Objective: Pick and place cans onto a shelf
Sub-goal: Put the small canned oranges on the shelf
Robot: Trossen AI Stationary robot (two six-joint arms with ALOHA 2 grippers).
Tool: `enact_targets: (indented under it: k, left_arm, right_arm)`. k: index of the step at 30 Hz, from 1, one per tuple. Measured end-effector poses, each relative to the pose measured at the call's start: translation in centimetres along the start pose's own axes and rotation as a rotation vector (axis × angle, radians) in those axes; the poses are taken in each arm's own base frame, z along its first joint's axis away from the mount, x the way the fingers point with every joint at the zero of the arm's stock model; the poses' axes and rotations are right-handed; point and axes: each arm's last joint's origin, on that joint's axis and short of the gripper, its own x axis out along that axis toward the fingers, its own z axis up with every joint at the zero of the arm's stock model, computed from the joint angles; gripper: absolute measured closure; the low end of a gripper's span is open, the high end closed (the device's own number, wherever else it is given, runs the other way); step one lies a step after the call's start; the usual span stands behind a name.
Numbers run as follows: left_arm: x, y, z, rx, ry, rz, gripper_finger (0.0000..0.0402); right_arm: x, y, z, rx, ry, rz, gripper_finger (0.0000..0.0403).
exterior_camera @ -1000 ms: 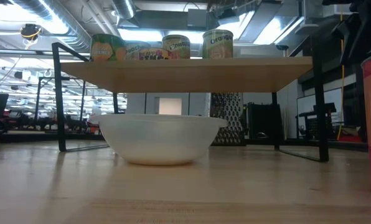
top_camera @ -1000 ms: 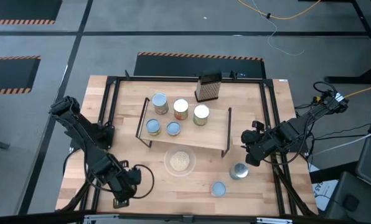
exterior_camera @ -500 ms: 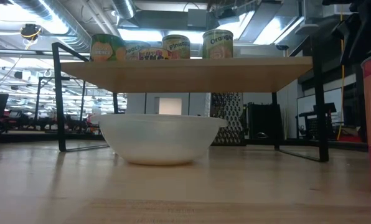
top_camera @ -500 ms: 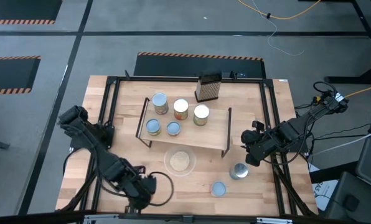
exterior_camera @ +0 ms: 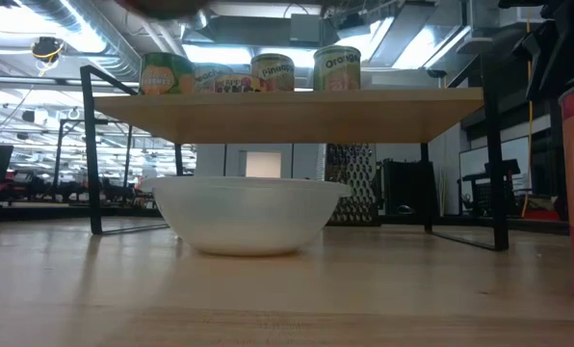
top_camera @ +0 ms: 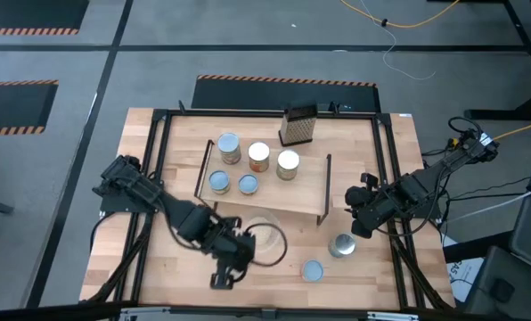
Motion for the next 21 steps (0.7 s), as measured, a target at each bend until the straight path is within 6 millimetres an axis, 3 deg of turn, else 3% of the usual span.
enact_targets:
  k: [21]
  left_arm:
    - [-0.9, 10.3, 5.0, 0.166, -0.115, 0.22, 0.0401]
  right_arm:
    - [0.0, 0.0, 0.0, 0.0, 0.0, 0.0, 0.0276]
